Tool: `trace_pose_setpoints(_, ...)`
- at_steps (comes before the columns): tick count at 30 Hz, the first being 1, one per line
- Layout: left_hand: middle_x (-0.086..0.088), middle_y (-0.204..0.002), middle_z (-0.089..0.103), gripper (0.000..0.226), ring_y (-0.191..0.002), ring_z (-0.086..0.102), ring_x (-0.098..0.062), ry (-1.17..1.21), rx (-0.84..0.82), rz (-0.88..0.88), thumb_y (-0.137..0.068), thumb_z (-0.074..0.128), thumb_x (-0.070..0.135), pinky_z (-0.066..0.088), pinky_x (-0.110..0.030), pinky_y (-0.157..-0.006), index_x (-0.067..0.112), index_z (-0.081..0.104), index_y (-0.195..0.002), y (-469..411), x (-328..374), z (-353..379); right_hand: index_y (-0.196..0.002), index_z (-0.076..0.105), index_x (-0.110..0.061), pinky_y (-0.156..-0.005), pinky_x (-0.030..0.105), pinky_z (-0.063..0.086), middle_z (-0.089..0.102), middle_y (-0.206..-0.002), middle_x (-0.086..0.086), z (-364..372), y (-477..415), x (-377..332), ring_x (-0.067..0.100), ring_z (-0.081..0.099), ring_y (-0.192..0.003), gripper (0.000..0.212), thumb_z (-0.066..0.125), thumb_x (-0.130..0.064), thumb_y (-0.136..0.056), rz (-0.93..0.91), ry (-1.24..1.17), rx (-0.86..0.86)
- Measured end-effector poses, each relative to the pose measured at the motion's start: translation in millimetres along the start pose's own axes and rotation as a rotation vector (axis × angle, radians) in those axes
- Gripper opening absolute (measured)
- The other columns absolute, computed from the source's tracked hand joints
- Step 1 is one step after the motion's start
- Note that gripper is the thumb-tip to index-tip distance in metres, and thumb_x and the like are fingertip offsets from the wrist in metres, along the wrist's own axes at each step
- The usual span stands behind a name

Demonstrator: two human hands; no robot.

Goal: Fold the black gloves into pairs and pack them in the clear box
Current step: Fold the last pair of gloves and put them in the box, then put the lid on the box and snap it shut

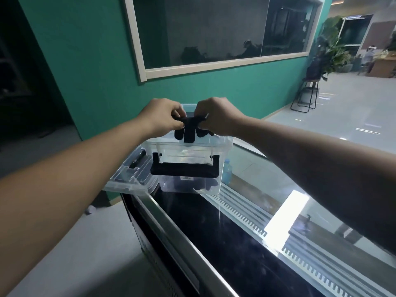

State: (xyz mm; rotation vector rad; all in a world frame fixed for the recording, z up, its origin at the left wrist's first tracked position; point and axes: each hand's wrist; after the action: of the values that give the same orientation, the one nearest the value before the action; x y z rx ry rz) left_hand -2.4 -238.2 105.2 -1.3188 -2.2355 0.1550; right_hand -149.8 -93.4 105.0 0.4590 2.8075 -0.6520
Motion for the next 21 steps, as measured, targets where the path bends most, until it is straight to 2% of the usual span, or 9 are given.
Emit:
trace_pose_setpoints(5, 0.009, -0.098, 0.081, 0.025, -0.096, 0.078, -0.014, 0.053, -0.115, -0.013, -0.085, 0.090, 0.025, 0.063, -0.041, -0.097, 0.026, 0.081, -0.108, -14, -19, 3, -0.112, 0.080, -0.024, -0.094, 0.037, 0.061, 0.080, -0.110, -0.003, 2, -16, 14, 0.020, 0.074, -0.100, 0.026, 0.085, -0.026, -0.087, 0.003, 0.032, -0.113)
trace_pose_setpoints(8, 0.009, -0.096, 0.080, 0.018, -0.094, 0.077, -0.013, 0.101, -0.037, -0.007, -0.089, 0.086, 0.028, 0.062, -0.034, -0.091, 0.027, 0.082, -0.106, -19, -35, -3, -0.111, 0.082, -0.020, -0.095, 0.033, 0.060, 0.081, -0.107, -0.002, -1, -25, 18, 0.014, 0.074, -0.095, 0.021, 0.083, -0.021, -0.090, -0.009, -0.007, -0.072)
trace_pose_setpoints(11, 0.010, -0.091, 0.078, 0.007, -0.083, 0.071, -0.010, 0.123, 0.085, -0.057, -0.093, 0.081, 0.027, 0.051, -0.025, -0.077, 0.029, 0.081, -0.100, -20, -59, -13, -0.106, 0.084, -0.020, -0.096, 0.034, 0.061, 0.083, -0.102, -0.001, -2, -36, 15, 0.018, 0.078, -0.096, 0.015, 0.080, -0.017, -0.091, -0.010, -0.044, -0.025)
trace_pose_setpoints(13, 0.011, -0.087, 0.076, 0.004, -0.081, 0.068, -0.013, 0.136, 0.169, -0.109, -0.094, 0.078, 0.027, 0.048, -0.026, -0.076, 0.030, 0.079, -0.093, -19, -82, -18, -0.104, 0.084, -0.021, -0.096, 0.033, 0.062, 0.083, -0.099, -0.003, 0, -42, 10, 0.015, 0.078, -0.093, 0.014, 0.080, -0.017, -0.092, -0.007, -0.070, -0.023)
trace_pose_setpoints(16, 0.010, -0.082, 0.071, 0.005, -0.079, 0.064, -0.017, 0.147, 0.260, -0.210, -0.096, 0.074, 0.025, 0.047, -0.029, -0.075, 0.023, 0.078, -0.095, -7, -116, -20, -0.102, 0.083, -0.022, -0.094, 0.031, 0.061, 0.079, -0.093, -0.008, 9, -50, -8, 0.009, 0.073, -0.083, 0.011, 0.077, -0.019, -0.093, -0.012, -0.084, -0.047)
trace_pose_setpoints(19, 0.010, -0.081, 0.070, 0.003, -0.079, 0.066, -0.022, 0.150, 0.254, -0.318, -0.094, 0.074, 0.027, 0.051, -0.032, -0.075, 0.024, 0.075, -0.093, 11, -149, -15, -0.104, 0.083, -0.021, -0.095, 0.037, 0.061, 0.082, -0.102, -0.003, 20, -54, -33, 0.019, 0.076, -0.096, 0.012, 0.076, -0.021, -0.094, -0.007, -0.099, -0.081)
trace_pose_setpoints(21, 0.009, -0.085, 0.073, 0.004, -0.085, 0.071, -0.025, 0.155, 0.210, -0.386, -0.092, 0.077, 0.028, 0.055, -0.034, -0.077, 0.026, 0.073, -0.091, 26, -170, -10, -0.105, 0.083, -0.022, -0.095, 0.037, 0.062, 0.083, -0.104, -0.001, 26, -55, -54, 0.019, 0.077, -0.098, 0.013, 0.075, -0.022, -0.095, -0.011, -0.126, -0.099)
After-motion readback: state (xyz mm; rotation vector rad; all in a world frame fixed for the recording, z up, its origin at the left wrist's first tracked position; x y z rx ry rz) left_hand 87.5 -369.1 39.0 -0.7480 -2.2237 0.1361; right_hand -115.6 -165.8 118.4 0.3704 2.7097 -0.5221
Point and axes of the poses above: each hand's wrist, its own y-axis away from the middle knuckle, its own z-axis out of the palm, x = y × z
